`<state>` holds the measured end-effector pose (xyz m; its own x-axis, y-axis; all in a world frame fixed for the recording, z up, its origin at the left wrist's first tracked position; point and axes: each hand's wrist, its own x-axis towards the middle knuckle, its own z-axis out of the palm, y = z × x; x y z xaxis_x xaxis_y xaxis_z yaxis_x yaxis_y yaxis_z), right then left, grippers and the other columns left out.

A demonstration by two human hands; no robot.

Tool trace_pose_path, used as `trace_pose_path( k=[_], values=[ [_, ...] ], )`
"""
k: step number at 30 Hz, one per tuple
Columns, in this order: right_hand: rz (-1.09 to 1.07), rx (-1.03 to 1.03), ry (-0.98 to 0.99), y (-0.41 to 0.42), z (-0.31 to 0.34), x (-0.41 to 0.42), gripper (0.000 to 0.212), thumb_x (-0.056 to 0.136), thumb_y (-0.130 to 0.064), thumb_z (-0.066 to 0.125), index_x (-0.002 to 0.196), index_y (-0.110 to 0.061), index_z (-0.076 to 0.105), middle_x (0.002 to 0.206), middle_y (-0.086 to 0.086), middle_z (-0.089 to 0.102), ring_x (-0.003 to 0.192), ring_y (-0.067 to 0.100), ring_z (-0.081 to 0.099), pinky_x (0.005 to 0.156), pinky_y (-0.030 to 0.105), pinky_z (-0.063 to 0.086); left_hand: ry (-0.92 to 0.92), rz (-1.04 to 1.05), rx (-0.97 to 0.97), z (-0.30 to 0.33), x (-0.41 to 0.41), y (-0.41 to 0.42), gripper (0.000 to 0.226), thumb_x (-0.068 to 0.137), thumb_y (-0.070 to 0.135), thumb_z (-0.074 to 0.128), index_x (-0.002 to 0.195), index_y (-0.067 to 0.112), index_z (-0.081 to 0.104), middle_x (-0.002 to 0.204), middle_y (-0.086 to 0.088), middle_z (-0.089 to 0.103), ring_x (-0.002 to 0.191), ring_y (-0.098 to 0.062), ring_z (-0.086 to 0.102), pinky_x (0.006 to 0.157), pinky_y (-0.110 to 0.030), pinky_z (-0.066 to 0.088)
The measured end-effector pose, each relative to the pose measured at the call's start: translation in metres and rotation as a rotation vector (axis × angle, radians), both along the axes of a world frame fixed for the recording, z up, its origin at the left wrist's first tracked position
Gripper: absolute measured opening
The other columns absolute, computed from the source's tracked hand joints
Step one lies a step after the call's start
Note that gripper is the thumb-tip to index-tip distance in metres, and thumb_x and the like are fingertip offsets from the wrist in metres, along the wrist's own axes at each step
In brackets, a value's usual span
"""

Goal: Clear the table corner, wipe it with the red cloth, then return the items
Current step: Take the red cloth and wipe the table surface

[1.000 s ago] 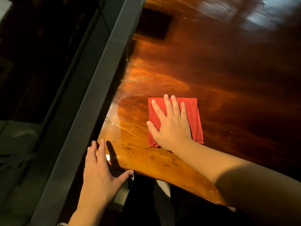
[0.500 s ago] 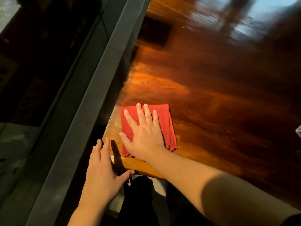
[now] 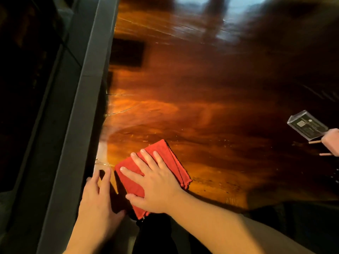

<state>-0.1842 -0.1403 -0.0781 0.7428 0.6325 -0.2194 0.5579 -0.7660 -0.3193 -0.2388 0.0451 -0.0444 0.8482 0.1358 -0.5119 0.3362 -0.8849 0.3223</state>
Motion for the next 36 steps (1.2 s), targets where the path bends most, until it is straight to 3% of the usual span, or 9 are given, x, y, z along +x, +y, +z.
trace_pose_path(
  k=[4, 9, 12, 18, 23, 28, 30, 33, 36],
  values=[
    [-0.024, 0.008, 0.024, -0.030, -0.001, -0.004, 0.074, 0.094, -0.068, 0.039, 0.160, -0.043, 0.018, 0.172, 0.004, 0.004, 0.156, 0.029, -0.009, 0.124, 0.054, -0.001, 0.026, -0.102, 0.107, 0.008, 0.009, -0.021, 0.141, 0.037, 0.042, 0.098, 0.155, 0.018, 0.025, 0.158, -0.020, 0.024, 0.142, -0.042, 0.030, 0.104, -0.066, 0.037],
    [-0.085, 0.011, 0.059, -0.080, -0.001, -0.007, 0.072, 0.095, -0.070, 0.034, 0.160, -0.044, 0.015, 0.172, 0.003, 0.003, 0.156, 0.028, -0.010, 0.123, 0.054, -0.002, 0.071, -0.212, 0.123, 0.017, 0.018, -0.059, 0.146, 0.050, 0.066, 0.085, 0.154, 0.032, -0.011, 0.165, -0.006, -0.005, 0.151, -0.031, 0.003, 0.119, -0.045, 0.021],
    [-0.144, 0.011, 0.067, -0.111, -0.002, -0.011, 0.072, 0.095, -0.071, 0.034, 0.160, -0.045, 0.014, 0.172, 0.002, 0.001, 0.156, 0.027, -0.010, 0.122, 0.053, -0.006, 0.066, -0.241, 0.146, 0.022, 0.026, -0.087, 0.145, 0.053, 0.074, 0.078, 0.151, 0.034, -0.020, 0.164, -0.003, -0.011, 0.151, -0.029, -0.006, 0.121, -0.042, 0.012],
    [-0.326, -0.026, 0.092, -0.174, -0.005, -0.017, 0.073, 0.094, -0.073, 0.029, 0.159, -0.047, 0.007, 0.172, 0.001, -0.002, 0.155, 0.027, -0.012, 0.120, 0.052, -0.011, 0.046, -0.396, 0.173, 0.034, 0.037, -0.146, 0.140, 0.059, 0.079, 0.070, 0.138, 0.035, -0.036, 0.163, -0.004, -0.020, 0.151, -0.029, -0.010, 0.121, -0.039, 0.009],
    [-0.479, -0.060, 0.142, -0.215, -0.004, -0.021, 0.075, 0.093, -0.077, 0.020, 0.157, -0.049, -0.007, 0.171, 0.000, -0.011, 0.149, 0.022, -0.030, 0.117, 0.050, -0.020, 0.035, -0.526, 0.170, 0.048, 0.048, -0.192, 0.134, 0.064, 0.080, 0.065, 0.147, 0.032, -0.029, 0.163, -0.004, -0.021, 0.151, -0.029, -0.011, 0.122, -0.041, 0.012],
    [-0.439, -0.046, 0.257, -0.223, -0.003, -0.017, 0.079, 0.091, -0.079, 0.017, 0.156, -0.047, -0.016, 0.168, 0.000, -0.026, 0.142, 0.024, -0.042, 0.113, 0.050, -0.029, 0.032, -0.597, 0.174, 0.060, 0.055, -0.229, 0.129, 0.068, 0.079, 0.063, 0.149, 0.029, -0.024, 0.164, -0.006, -0.018, 0.151, -0.030, -0.008, 0.122, -0.039, 0.011],
    [-0.432, 0.023, 0.343, -0.229, 0.001, -0.014, 0.080, 0.092, -0.078, 0.024, 0.157, -0.048, -0.011, 0.167, -0.004, -0.027, 0.143, 0.021, -0.042, 0.115, 0.048, -0.027, 0.009, -0.597, 0.147, 0.063, 0.056, -0.241, 0.127, 0.068, 0.079, 0.063, 0.148, 0.030, -0.024, 0.164, -0.005, -0.017, 0.152, -0.029, -0.006, 0.122, -0.037, 0.011],
    [-0.445, 0.198, 0.484, -0.245, 0.014, -0.005, 0.077, 0.091, -0.071, 0.042, 0.158, -0.044, 0.014, 0.170, -0.010, -0.016, 0.150, 0.012, -0.028, 0.110, 0.034, -0.026, -0.034, -0.561, 0.086, 0.062, 0.056, -0.255, 0.126, 0.067, 0.078, 0.064, 0.150, 0.030, -0.018, 0.164, -0.004, -0.011, 0.152, -0.028, -0.001, 0.121, -0.037, 0.014],
    [-0.548, 0.366, 0.630, -0.267, 0.032, 0.000, 0.078, 0.088, -0.071, 0.049, 0.156, -0.038, 0.030, 0.171, -0.011, 0.007, 0.153, 0.005, -0.007, 0.118, 0.034, -0.008, -0.051, -0.522, 0.030, 0.064, 0.057, -0.268, 0.127, 0.067, 0.075, 0.068, 0.153, 0.028, -0.013, 0.165, -0.004, -0.002, 0.151, -0.028, 0.006, 0.120, -0.038, 0.019]
  ],
)
